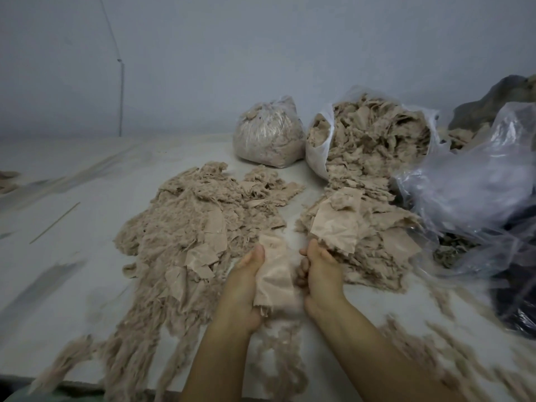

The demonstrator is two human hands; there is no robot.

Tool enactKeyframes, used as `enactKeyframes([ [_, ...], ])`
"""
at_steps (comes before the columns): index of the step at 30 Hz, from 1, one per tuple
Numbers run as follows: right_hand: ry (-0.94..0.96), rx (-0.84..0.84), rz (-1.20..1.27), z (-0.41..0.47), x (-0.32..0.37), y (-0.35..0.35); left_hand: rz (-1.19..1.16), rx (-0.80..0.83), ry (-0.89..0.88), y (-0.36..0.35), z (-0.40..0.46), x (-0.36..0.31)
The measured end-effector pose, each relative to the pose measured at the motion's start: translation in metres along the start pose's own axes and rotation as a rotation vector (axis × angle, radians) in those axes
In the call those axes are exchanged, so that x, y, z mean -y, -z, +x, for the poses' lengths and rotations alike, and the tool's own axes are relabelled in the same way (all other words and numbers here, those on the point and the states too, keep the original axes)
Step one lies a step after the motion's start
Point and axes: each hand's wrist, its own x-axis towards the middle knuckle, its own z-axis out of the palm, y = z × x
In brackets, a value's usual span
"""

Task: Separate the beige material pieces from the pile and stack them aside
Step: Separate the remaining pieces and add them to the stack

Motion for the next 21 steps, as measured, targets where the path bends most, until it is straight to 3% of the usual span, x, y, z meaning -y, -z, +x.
enactKeyframes([
  [3, -0.216, 0.225, 0.036, -0.013, -0.004, -0.002, 0.068, -0.091, -0.076, -0.002, 0.004, -0.006],
  [5, -0.120, 0.295, -0.056, -0.019, -0.009, -0.001, 0.194, -0.165, -0.190, -0.004, 0.005, -0.008],
  [9, 0.148, 0.149, -0.326, -0.013, -0.018, 0.010, 0.307, -0.250, -0.282, 0.005, 0.012, -0.008],
  [10, 0.285, 0.140, -0.521, -0.010, -0.018, 0.009, 0.312, -0.263, -0.286, 0.008, 0.015, -0.009],
  [13, 1.172, 0.102, -1.234, 0.018, 0.006, -0.011, 0.345, -0.289, -0.237, 0.010, 0.025, -0.009],
  [14, 1.237, 0.149, -1.552, 0.036, 0.021, -0.018, 0.359, -0.284, -0.214, 0.011, 0.027, -0.007],
  [16, 0.820, 0.272, -2.130, 0.074, 0.053, -0.009, 0.382, -0.254, -0.176, 0.015, 0.028, -0.002],
  [17, 0.610, 0.312, -2.247, 0.090, 0.062, 0.005, 0.378, -0.240, -0.176, 0.019, 0.030, -0.002],
  [19, 0.477, 0.354, -2.226, 0.106, 0.066, 0.037, 0.351, -0.262, -0.166, 0.026, 0.034, -0.002],
  [21, 0.568, 0.383, -2.028, 0.108, 0.061, 0.054, 0.337, -0.280, -0.135, 0.024, 0.041, 0.000],
])
